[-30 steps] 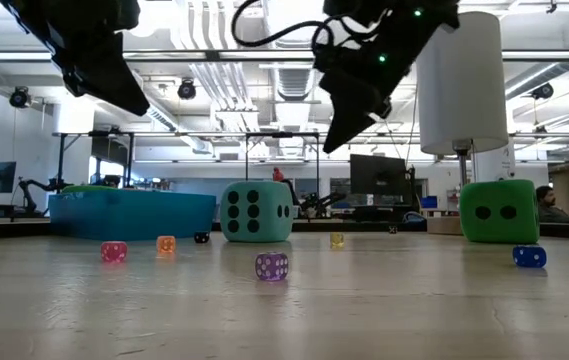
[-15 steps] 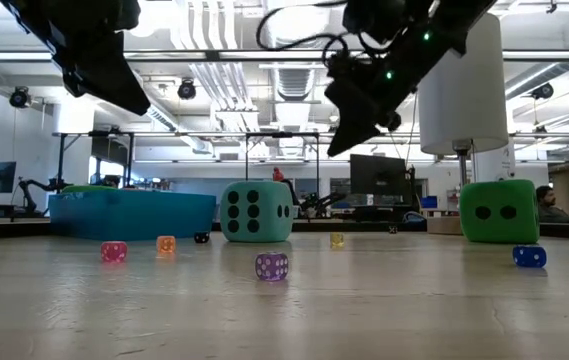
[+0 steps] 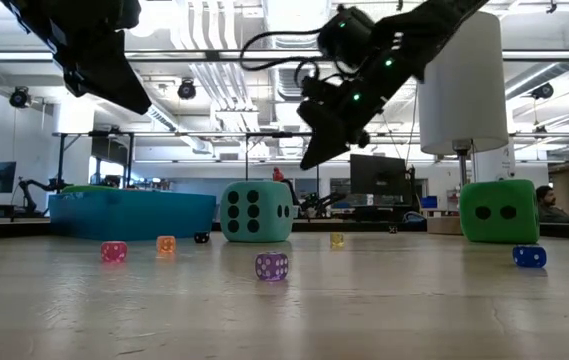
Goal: Pick & Place Dice
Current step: Put the big blue dice into the blue bin
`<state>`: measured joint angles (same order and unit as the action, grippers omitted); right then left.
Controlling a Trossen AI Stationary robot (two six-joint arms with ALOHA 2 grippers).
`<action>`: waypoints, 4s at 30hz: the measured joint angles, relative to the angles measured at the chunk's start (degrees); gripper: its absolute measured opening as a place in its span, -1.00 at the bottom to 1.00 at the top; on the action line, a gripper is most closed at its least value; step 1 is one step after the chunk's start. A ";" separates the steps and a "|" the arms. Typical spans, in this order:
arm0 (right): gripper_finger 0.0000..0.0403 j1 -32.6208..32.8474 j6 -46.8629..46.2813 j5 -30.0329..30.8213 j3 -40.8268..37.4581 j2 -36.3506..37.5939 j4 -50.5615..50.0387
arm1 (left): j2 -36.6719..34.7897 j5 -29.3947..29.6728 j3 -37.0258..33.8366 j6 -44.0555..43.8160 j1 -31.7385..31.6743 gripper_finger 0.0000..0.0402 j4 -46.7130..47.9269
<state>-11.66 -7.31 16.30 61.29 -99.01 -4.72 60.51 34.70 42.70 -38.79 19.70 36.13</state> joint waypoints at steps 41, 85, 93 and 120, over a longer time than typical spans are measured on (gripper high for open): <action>-0.96 1.65 3.01 -6.15 10.82 -12.63 -2.46 | 0.00 -0.02 -0.72 0.44 -0.02 -0.41 -0.36; -0.96 15.81 5.99 5.14 11.75 1.11 -15.19 | 0.00 -0.20 -0.72 0.87 0.00 -0.41 -0.40; -0.96 18.74 4.23 5.35 4.19 10.74 -14.65 | 0.00 -0.24 -0.72 0.92 0.00 -0.41 -0.56; -0.96 19.30 1.73 4.72 -17.65 31.37 0.68 | -0.02 -0.26 -0.74 1.08 0.00 -0.41 -1.80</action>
<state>7.64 -5.58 21.02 43.64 -67.65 -4.04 60.49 34.44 41.95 -37.70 19.70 34.33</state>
